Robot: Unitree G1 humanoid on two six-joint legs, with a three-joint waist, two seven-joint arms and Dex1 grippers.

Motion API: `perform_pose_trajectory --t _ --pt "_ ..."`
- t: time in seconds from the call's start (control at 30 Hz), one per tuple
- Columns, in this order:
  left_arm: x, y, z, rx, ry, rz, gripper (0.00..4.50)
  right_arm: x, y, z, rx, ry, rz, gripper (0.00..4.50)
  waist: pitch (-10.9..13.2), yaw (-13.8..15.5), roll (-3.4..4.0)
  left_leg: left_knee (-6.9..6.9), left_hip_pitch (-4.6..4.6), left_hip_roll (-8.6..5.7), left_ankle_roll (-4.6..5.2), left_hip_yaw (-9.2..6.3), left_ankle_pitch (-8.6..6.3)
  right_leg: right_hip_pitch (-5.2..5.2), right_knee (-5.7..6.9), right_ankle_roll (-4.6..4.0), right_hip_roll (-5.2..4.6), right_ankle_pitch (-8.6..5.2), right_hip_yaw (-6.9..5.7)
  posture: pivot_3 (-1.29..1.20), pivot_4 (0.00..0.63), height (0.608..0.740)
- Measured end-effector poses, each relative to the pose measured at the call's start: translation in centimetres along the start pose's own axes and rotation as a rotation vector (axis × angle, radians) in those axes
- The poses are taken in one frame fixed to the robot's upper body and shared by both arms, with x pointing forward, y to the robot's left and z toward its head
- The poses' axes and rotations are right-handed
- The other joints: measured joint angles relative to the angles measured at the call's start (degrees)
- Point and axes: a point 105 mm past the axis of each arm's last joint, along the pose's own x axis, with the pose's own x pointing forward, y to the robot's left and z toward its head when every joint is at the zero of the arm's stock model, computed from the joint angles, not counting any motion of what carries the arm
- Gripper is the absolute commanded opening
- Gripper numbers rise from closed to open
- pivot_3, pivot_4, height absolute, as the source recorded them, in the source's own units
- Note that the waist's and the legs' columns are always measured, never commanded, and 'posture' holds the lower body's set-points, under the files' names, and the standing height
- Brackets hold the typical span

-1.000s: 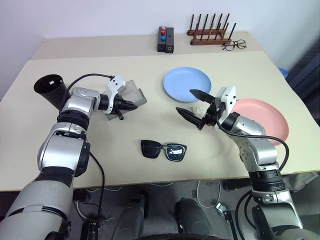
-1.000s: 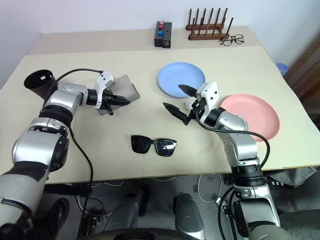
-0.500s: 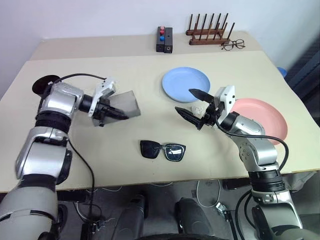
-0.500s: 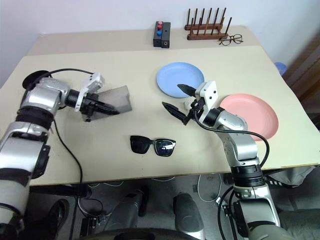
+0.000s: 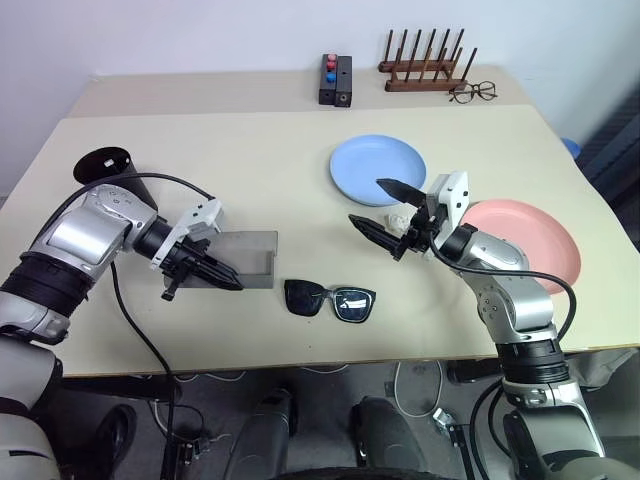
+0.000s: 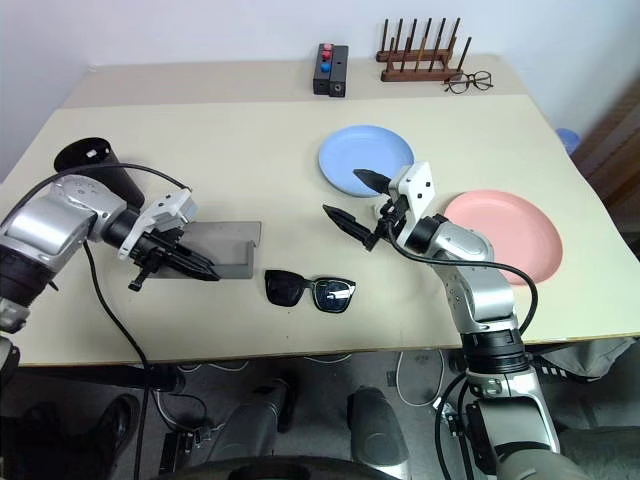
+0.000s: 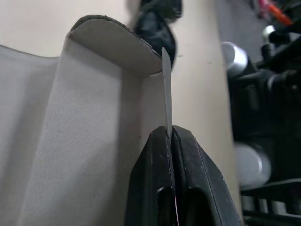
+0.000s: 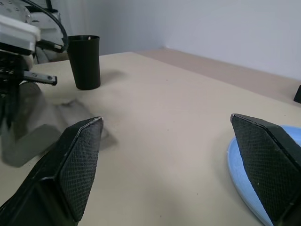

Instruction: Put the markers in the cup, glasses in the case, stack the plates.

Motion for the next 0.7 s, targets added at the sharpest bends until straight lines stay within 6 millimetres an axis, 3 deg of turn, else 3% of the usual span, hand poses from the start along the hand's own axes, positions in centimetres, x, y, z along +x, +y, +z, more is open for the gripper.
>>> perform_pose_trajectory --t 0.1,0.27,0.47,0.7 --pt "0.3 -0.6 -0.1 -0.002 0.011 -0.020 0.03 -0.4 0.2 -0.3 0.005 0.018 0.023 4.44 0.00 0.02 0.01 -0.01 0.01 0.01 0.00 0.00 0.00 0.00 0.00 0.00 0.02 0.00 0.00 0.00 0.150 0.737" --pt "0.7 -1.0 -0.4 -0.034 0.011 -0.030 0.03 -3.6 2.8 -0.3 0.016 0.106 0.223 4.44 0.01 0.77 0.02 0.04 0.01 0.01 0.03 0.01 -0.01 0.05 -0.02 0.00 0.01 0.00 -0.02 0.00 0.150 0.737" --pt "0.7 -1.3 -0.1 -0.038 0.008 -0.027 0.03 -4.3 3.9 1.5 -0.041 0.099 0.335 4.44 0.01 0.68 0.01 0.00 0.10 0.04 0.03 0.03 -0.01 0.09 -0.04 -0.03 -0.02 0.00 0.00 0.00 0.150 0.737" --pt "0.6 -2.2 -1.8 -0.086 0.043 -0.037 0.03 -4.5 4.4 1.1 -0.040 0.115 0.363 4.44 0.01 0.81 0.01 -0.01 0.08 0.03 0.03 0.03 -0.01 0.08 -0.05 -0.04 -0.05 0.00 0.00 0.00 0.150 0.737"
